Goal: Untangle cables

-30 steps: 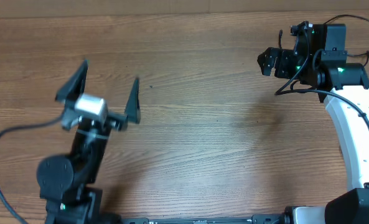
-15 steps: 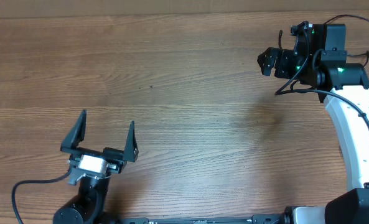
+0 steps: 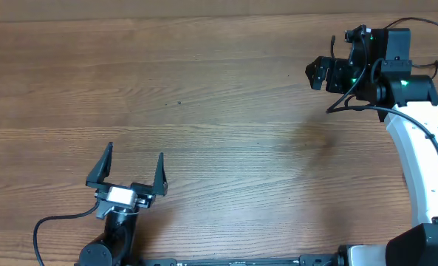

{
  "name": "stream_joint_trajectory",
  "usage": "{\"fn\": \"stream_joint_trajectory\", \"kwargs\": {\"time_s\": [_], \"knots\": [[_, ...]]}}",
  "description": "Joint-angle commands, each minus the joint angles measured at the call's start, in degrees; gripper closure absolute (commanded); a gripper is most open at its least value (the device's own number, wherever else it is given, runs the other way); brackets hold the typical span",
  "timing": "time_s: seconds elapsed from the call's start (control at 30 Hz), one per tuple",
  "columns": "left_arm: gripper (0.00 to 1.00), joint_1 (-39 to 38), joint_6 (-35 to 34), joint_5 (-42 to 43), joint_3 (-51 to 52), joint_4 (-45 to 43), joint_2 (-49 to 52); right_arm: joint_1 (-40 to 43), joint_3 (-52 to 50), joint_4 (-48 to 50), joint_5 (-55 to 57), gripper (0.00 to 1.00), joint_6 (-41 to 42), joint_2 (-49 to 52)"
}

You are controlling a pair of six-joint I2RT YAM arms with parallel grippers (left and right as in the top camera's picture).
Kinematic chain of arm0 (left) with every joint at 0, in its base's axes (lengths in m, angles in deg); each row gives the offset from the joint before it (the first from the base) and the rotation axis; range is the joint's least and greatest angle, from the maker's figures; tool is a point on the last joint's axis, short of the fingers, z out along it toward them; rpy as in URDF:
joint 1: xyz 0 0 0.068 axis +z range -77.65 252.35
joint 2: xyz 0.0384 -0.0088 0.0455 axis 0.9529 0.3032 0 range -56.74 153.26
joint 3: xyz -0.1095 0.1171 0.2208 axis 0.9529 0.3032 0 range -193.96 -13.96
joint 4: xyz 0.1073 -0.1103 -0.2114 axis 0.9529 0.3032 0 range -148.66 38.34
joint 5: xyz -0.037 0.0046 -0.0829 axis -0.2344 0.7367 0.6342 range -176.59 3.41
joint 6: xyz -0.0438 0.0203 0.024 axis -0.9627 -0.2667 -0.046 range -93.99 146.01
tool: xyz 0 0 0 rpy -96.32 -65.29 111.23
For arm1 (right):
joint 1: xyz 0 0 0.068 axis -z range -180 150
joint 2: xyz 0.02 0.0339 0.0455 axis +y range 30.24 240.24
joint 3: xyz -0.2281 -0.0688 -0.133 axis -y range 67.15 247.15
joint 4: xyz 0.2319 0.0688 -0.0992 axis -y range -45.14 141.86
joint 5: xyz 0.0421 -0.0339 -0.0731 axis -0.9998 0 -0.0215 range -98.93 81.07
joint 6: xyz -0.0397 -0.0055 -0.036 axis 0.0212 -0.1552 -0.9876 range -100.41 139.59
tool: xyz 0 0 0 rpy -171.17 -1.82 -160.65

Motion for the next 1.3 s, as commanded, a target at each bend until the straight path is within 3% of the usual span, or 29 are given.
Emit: {"fn": "stream_joint_trajectory", "kwargs": {"time_s": [0.0, 0.23, 0.47, 0.7, 1.27], "knots": [[0.00, 1.1, 0.1, -2.3, 0.2, 2.1, -0.8, -0.1, 0.0, 0.3, 0.2, 0.00, 0.2, -0.2], [0.01, 4.0, -3.7, -2.5, 0.2, 14.3, -0.8, -0.1, 0.0, 0.3, 0.2, 0.00, 0.2, -0.2], [0.00, 7.6, -21.0, -5.4, 0.2, 27.7, -0.8, -0.1, 0.0, 0.3, 0.2, 0.00, 0.2, -0.2], [0.00, 7.9, -12.9, -5.2, 0.2, 27.5, -0.8, -0.1, 0.0, 0.3, 0.2, 0.00, 0.2, -0.2], [0.00, 7.9, -12.8, -5.2, 0.2, 27.4, -0.8, -0.1, 0.0, 0.3, 0.2, 0.00, 0.2, -0.2]]}}
